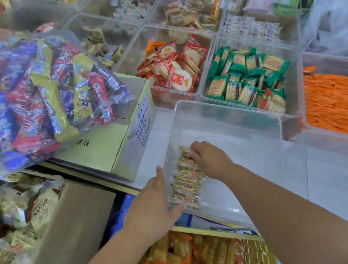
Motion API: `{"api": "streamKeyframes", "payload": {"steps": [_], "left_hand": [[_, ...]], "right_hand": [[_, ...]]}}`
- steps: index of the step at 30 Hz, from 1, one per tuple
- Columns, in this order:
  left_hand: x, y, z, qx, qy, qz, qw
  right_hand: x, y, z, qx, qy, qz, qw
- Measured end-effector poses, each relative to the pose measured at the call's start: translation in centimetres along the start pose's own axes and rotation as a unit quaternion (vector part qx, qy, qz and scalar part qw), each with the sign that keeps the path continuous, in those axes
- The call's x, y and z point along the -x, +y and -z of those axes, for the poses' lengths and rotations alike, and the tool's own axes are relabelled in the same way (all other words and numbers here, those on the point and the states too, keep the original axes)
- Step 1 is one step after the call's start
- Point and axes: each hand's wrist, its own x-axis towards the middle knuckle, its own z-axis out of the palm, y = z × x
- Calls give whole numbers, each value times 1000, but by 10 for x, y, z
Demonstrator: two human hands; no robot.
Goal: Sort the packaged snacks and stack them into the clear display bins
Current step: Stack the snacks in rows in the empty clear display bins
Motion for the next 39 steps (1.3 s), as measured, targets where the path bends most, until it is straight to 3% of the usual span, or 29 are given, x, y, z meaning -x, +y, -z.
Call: {"api": "streamKeyframes", "payload": {"steps": [6, 12, 19, 24, 28, 31, 33, 36, 39], "left_hand": [[1, 2, 1, -6, -2, -6, 1000], [3, 6, 8, -25, -7, -3, 1000], [58, -4, 29, 4, 114, -75, 991], [137, -60, 47, 45, 269, -98, 957], [195, -143, 61, 27, 342, 1, 939], [226, -220, 74, -20, 268, 142, 953], [241, -268, 85, -26, 195, 195, 961], [242, -330, 104, -62, 98, 200, 973], [220, -365, 120, -101, 7, 150, 983]], "right_hand": [[10, -2, -3, 9, -55, -1, 998], [31, -14, -3, 6, -48, -43, 998], [87, -44, 19, 24, 0, -73, 997], [141, -134, 1, -13, 81, 90, 993], [185, -225, -47, -3, 47, 238, 970], [203, -276, -87, 75, 16, 328, 942], [205, -298, -108, 137, 7, 344, 929], [198, -320, -130, 157, 10, 306, 939], [196, -332, -143, 155, 21, 256, 954]]}}
